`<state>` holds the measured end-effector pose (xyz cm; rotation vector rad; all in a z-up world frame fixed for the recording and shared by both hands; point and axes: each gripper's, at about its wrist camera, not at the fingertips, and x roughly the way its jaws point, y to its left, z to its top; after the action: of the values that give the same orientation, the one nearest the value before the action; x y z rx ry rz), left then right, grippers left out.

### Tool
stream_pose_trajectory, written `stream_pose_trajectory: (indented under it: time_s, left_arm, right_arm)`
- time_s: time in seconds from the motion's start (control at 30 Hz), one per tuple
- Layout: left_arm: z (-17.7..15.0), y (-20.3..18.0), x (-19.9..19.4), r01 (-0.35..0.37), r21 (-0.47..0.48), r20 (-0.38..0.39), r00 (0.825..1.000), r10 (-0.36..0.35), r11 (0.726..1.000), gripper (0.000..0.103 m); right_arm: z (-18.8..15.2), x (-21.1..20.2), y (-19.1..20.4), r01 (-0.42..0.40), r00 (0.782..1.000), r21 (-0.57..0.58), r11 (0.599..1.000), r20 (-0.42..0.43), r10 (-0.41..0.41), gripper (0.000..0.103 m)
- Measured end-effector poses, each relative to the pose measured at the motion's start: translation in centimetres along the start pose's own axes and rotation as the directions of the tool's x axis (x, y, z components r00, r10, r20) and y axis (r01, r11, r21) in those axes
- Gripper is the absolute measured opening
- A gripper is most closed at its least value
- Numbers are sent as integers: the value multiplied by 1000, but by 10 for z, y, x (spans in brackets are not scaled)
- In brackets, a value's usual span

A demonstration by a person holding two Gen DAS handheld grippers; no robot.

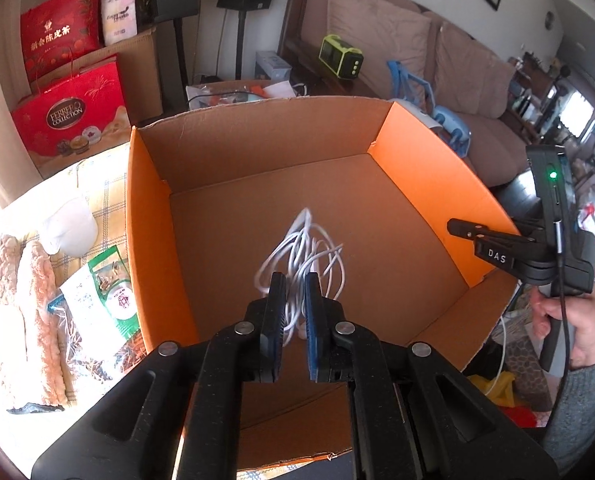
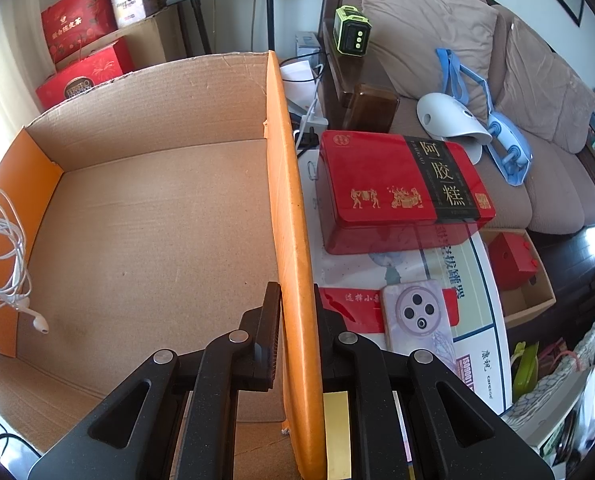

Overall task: Organize objects
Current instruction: 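Carry the earphones into the orange box and open the left gripper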

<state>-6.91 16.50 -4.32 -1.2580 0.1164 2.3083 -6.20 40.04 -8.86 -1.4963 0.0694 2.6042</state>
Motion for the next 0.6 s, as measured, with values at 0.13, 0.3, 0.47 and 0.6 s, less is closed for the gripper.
stream_pose_trajectory:
  time_s: [0.13,0.3,0.47,0.6]
  left_arm:
    - [-1,-1,1,-6,10,3,1000,6,1000,21]
    - [-1,4,-11,-2,-7,35,999,2,1000,41]
    - [1,13,-26,-13,-26,71,997,15,1000,65]
    - [2,26,-38,-3,-59,99,995,9,998,81]
  right_arm:
    - [0,0,0,0,1000,0,1000,0,0,12]
    - [0,0,0,2,1000,-1,1000,0,-2,12]
    - [0,0,0,2,1000,0,1000,-1,-2,12]
    - [-1,0,-1,6,1000,0,1000,0,-6,12]
